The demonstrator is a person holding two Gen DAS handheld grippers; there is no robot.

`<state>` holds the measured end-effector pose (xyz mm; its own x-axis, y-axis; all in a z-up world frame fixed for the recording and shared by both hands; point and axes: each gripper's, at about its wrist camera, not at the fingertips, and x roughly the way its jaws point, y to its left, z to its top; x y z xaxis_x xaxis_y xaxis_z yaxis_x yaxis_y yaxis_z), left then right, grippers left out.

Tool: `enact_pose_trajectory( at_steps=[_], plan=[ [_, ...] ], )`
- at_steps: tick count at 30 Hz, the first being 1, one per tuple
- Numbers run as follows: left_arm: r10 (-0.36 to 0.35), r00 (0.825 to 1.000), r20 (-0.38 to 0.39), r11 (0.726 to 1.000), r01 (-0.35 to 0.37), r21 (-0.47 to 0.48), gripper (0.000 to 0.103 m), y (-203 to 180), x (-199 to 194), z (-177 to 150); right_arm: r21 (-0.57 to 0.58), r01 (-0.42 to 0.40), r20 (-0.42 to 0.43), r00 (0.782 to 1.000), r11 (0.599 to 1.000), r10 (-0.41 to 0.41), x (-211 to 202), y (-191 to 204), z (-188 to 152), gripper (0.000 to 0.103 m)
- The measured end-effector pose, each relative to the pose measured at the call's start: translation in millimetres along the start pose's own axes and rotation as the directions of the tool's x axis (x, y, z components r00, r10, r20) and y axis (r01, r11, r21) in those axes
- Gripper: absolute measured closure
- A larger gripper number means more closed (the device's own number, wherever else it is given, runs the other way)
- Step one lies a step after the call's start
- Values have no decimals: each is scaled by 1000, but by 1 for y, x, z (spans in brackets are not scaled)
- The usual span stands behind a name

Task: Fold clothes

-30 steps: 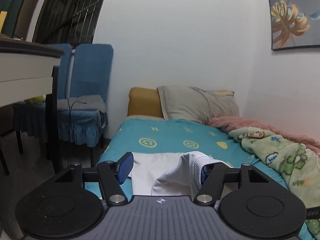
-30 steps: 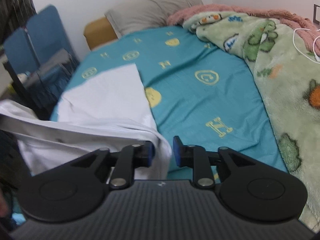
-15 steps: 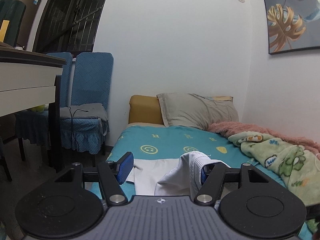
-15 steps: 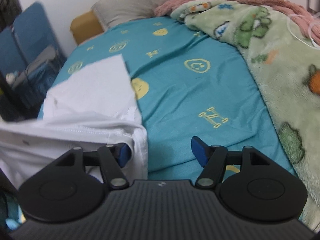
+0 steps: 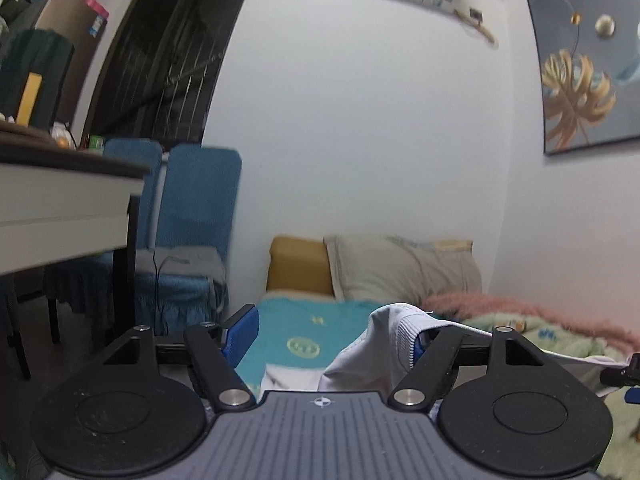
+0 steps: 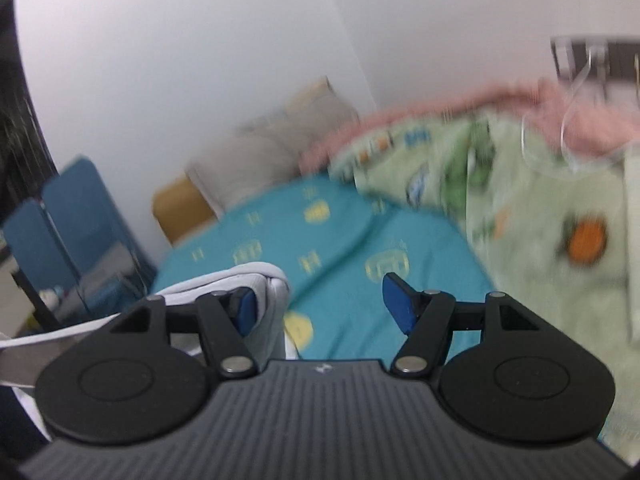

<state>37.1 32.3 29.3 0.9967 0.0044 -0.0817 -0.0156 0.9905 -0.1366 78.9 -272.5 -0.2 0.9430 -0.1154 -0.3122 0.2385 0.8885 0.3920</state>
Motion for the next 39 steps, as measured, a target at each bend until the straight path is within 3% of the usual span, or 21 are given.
enact_pose_trajectory(
  at_steps=[4, 8, 15, 18, 20, 24, 27, 30, 34, 39],
  plan=[
    [-13, 996, 92, 1000, 12, 10, 29, -6, -28, 49, 24, -57, 102, 993, 998, 54, -38, 17, 44, 36],
    [-24, 983, 183, 1000, 24, 4, 29, -9, -57, 115, -13, -115, 209, 971, 993, 115, -84, 43, 98, 35],
    [-62, 953, 298, 997, 75, -33, 29, -16, -117, 242, -88, -197, 378, 900, 976, 216, -192, 85, 194, 35],
    [-77, 929, 363, 996, 90, -18, 29, -25, -154, 295, -111, -220, 440, 863, 969, 246, -246, 98, 229, 35],
    [-98, 921, 378, 993, 117, -28, 29, -30, -176, 329, -121, -231, 471, 843, 965, 261, -280, 104, 251, 35],
    [-153, 934, 323, 976, 194, -100, 29, -34, -196, 374, -123, -247, 491, 827, 961, 275, -323, 109, 284, 34],
    [-172, 950, 260, 969, 210, -127, 29, -32, -191, 385, -152, -204, 485, 837, 967, 253, -329, 111, 293, 34],
    [-177, 963, 205, 969, 207, -136, 29, -29, -172, 378, -164, -180, 440, 867, 970, 236, -310, 112, 291, 34],
    [-167, 976, 142, 977, 183, -112, 29, -22, -112, 346, -174, -148, 355, 913, 973, 202, -259, 111, 277, 34],
    [-126, 991, 44, 988, 129, -87, 29, -19, -9, 298, -208, -72, 254, 959, 975, 125, -160, 124, 257, 34]
  ],
)
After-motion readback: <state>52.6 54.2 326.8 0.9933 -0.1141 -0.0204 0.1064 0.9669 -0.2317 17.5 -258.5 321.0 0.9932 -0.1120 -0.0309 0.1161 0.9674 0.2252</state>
